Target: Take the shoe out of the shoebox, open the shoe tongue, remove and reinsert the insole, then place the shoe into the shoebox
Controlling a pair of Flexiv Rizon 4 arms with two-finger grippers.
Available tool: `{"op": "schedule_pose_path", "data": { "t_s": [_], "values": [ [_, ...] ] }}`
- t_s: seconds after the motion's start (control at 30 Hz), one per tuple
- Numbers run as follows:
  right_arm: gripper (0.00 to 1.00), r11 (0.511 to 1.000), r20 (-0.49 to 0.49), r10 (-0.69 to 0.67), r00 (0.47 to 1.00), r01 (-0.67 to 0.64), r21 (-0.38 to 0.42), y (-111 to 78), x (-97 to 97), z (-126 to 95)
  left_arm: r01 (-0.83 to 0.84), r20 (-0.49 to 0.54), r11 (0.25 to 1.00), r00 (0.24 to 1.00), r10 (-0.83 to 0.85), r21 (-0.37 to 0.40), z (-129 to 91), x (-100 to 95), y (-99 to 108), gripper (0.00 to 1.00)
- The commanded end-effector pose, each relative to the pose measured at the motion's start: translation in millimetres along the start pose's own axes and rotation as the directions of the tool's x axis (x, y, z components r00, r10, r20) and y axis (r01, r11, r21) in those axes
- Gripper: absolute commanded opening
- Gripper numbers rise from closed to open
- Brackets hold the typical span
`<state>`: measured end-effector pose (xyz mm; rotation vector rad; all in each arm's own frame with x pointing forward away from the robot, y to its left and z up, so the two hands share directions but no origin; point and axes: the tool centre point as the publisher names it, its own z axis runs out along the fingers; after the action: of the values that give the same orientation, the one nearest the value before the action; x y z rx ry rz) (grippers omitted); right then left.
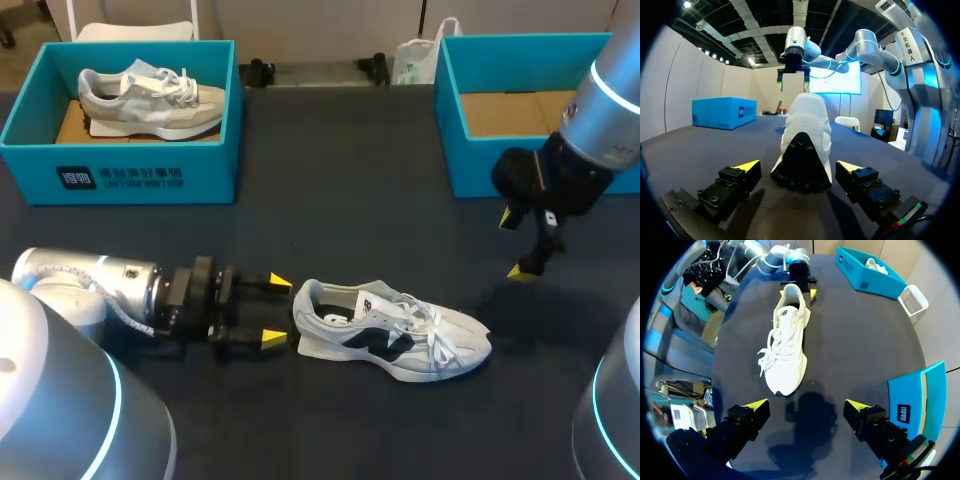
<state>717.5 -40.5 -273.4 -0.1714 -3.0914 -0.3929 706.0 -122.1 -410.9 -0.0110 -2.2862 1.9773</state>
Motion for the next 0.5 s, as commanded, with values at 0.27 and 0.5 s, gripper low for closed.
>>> {"op": "schedule_pose_path", "data": {
  "t_s": [0.27, 0.5],
  "values": [
    [1.0, 1.0, 0.001, 0.001, 1.0, -0.001, 0.002, 0.3, 0.4, 0.4, -0.003, -0.121, 1.0, 0.993, 0.002, -0.01, 21.3, -9.0, 7.6, 1.0],
    [1.0, 1.0, 0.001, 0.001, 1.0, -0.001, 0.002, 0.3, 0.4, 0.4, -0.02, -0.166, 1.0, 0.986, 0.016, -0.02, 28.6, -6.4, 6.1, 1.0]
  ]
}}
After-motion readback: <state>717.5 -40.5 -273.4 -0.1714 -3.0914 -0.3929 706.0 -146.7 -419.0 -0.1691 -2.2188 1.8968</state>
